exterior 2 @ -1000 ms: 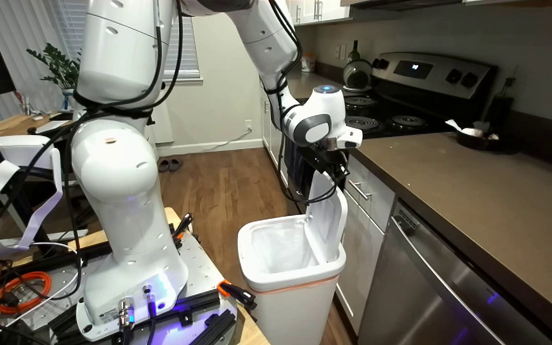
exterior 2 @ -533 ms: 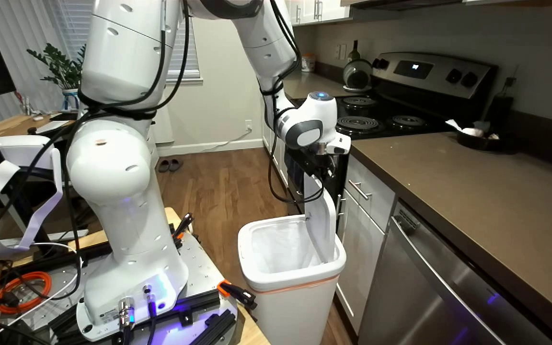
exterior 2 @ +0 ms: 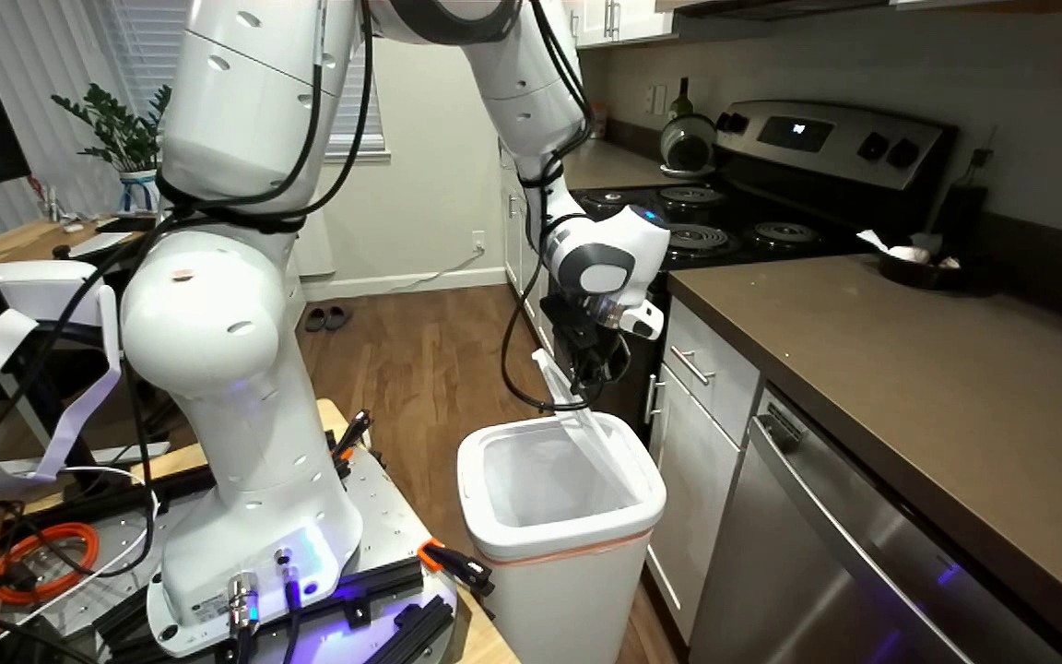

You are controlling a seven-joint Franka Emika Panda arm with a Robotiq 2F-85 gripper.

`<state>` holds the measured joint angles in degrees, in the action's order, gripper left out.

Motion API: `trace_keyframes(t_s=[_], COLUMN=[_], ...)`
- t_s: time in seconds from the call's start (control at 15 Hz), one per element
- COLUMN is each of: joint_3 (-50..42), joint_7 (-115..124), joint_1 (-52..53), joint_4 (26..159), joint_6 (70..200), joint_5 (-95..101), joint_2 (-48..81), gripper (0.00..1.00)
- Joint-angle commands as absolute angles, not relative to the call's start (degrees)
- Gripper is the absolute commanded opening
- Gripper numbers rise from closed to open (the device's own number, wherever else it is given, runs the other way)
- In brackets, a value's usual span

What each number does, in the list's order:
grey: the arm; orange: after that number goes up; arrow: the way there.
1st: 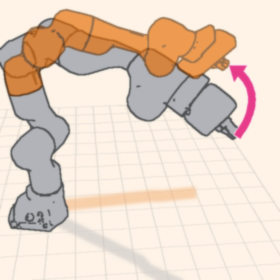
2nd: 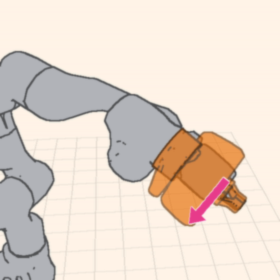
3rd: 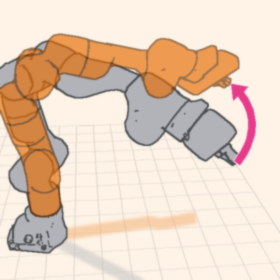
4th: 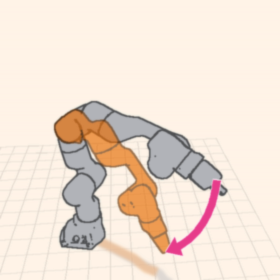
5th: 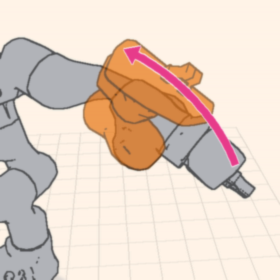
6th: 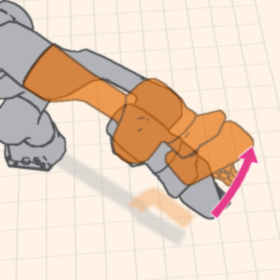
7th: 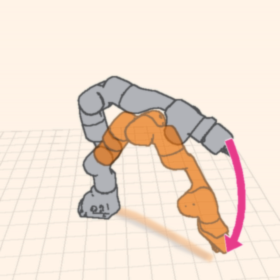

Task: Close the trash can lid

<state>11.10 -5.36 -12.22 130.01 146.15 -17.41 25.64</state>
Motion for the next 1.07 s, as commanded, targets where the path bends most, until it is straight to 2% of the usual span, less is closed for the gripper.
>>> trace_keyframes(t_s=[0.0, 0.27, 0.47, 1.0], joint_3=[6.9, 7.9, 10.5, 12.8], joint_7=[-6.3, -10.4, -13.2, -13.4], joint_1=[-9.2, -9.9, -12.3, -13.1], joint_4=[125.3, 119.2, 115.4, 119.4], joint_6=[143.6, 148.3, 146.0, 142.1], joint_5=[-15.7, -18.0, -19.8, -21.6], joint_2=[29.6, 36.4, 40.6, 39.9], gripper=[0.03, 0.03, 0.03, 0.03])
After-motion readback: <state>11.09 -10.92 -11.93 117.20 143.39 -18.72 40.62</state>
